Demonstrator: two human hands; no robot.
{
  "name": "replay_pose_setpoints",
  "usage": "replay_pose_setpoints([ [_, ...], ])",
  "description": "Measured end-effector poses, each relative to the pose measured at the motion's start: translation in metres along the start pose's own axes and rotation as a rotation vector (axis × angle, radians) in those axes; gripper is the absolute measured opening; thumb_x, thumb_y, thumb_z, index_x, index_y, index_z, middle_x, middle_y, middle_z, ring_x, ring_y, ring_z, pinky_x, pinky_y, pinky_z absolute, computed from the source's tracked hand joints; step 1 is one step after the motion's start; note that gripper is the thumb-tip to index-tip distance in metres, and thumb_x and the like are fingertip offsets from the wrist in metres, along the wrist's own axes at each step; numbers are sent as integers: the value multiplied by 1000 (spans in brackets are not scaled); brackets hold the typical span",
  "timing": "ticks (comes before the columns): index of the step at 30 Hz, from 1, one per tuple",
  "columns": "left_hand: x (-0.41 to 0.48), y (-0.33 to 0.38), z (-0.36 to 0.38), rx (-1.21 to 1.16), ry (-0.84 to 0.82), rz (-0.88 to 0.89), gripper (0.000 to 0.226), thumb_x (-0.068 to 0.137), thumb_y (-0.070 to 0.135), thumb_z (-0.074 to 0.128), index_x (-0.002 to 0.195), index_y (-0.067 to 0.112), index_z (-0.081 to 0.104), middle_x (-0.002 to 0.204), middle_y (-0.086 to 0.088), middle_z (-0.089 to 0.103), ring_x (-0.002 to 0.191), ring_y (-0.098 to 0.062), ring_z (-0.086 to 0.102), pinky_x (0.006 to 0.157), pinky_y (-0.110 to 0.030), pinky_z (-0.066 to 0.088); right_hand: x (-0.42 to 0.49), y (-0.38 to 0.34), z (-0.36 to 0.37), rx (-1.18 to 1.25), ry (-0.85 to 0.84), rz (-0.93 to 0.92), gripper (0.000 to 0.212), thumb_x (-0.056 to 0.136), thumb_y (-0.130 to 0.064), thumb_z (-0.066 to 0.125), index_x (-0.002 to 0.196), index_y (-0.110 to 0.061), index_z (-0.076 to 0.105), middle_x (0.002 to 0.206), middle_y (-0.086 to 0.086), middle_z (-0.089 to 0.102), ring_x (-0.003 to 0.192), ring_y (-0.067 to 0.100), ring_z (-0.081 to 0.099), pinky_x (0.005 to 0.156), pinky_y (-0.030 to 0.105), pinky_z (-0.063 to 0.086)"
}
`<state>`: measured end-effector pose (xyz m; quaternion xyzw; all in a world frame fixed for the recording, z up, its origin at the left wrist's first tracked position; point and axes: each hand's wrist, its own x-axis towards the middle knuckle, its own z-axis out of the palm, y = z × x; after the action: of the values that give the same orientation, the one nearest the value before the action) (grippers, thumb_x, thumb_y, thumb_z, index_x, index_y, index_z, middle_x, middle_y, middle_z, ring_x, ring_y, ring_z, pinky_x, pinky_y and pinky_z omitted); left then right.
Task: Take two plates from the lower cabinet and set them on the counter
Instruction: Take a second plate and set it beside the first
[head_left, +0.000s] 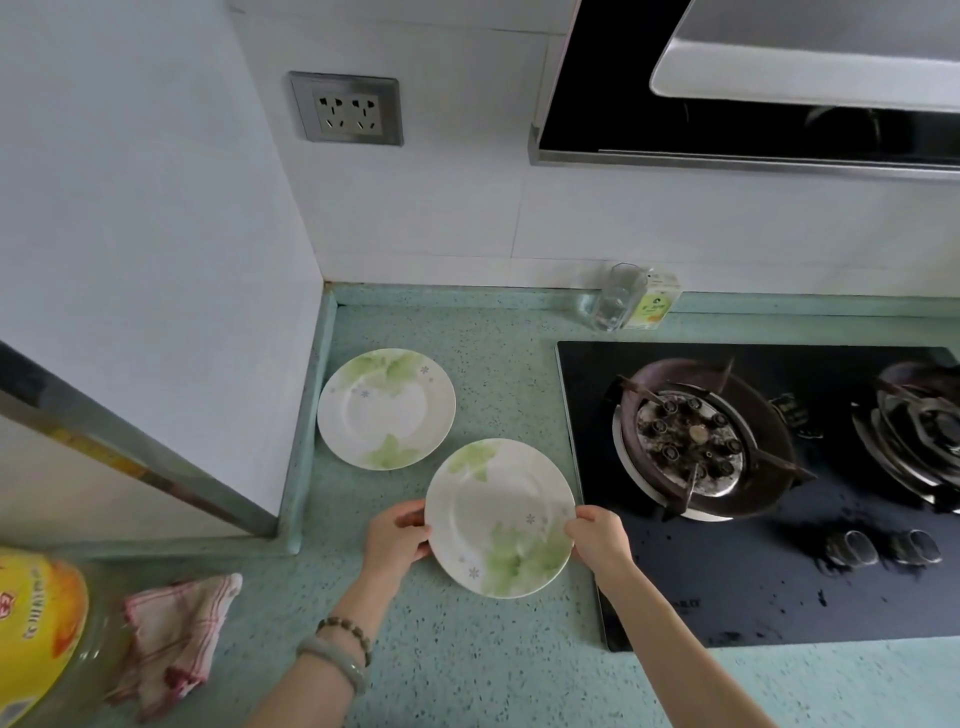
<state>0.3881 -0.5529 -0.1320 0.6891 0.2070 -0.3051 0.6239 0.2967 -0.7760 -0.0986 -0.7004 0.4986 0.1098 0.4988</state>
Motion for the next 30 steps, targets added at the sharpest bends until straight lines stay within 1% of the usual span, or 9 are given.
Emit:
replay_pose_setpoints([
  [3,3,3,0,-38,-36,-15,43,81,-20,55,99,16,70,92,-6,72,86,-21,67,60,-24,58,3,-2,0,-4,-7,-10,28,73,-4,49,93,-1,68,83,15,65,76,27,57,67,31,45],
  [6,6,4,-1,-72,-48,-31,39,82,-18,57,98,15,70,94,-4,73,88,-20,68,65,-28,59,2,1,2,-19,11,-11,32,78,-3,50,107,1,65,102,18,68,102,35,62,87,41,51],
  [8,8,2,-2,-76,-56,-41,36,82,-15,59,101,13,70,100,-6,72,94,-25,67,77,-37,58,1,4,6,-45,-6,-37,40,80,-5,48,116,-6,64,106,12,68,99,29,63,82,36,51],
  [12,13,3,-5,-47,-60,-43,32,84,-7,64,113,5,67,105,-12,71,100,-28,67,89,-42,55,-2,7,9,-50,-6,-58,54,84,-8,48,137,-14,49,131,5,58,118,25,54,90,32,44],
  [15,15,8,-7,-64,-58,-29,26,82,-4,68,107,3,68,98,-13,71,94,-26,68,91,-42,54,-5,10,8,-77,18,-107,50,83,-9,47,132,-17,54,117,1,64,105,23,58,82,31,46],
  [19,17,10,-11,-59,-40,-32,43,83,-7,67,124,-4,58,101,-15,68,93,-24,66,86,-36,55,-8,13,6,-49,56,-142,42,83,-9,48,120,-20,63,109,-4,67,97,16,59,68,26,43],
  [24,12,6,-11,-22,-57,-28,37,84,-7,65,120,-1,61,98,-12,70,94,-22,67,78,-31,56,-12,12,4,2,59,-156,48,86,-4,46,132,-14,55,123,5,63,104,18,56,79,26,41],
  [27,9,5,-12,-10,-54,-18,33,83,-8,66,115,1,64,94,-10,71,91,-20,68,70,-26,56,-12,13,3,8,49,-166,48,86,-4,46,131,-14,55,125,7,62,99,15,54,79,26,41],
  [30,4,5,-14,48,-50,14,38,85,-4,65,122,0,60,102,-12,68,95,-21,66,73,-25,55,-15,12,1,-2,33,-169,48,85,-6,48,132,-15,54,126,6,62,102,15,55,80,27,42],
])
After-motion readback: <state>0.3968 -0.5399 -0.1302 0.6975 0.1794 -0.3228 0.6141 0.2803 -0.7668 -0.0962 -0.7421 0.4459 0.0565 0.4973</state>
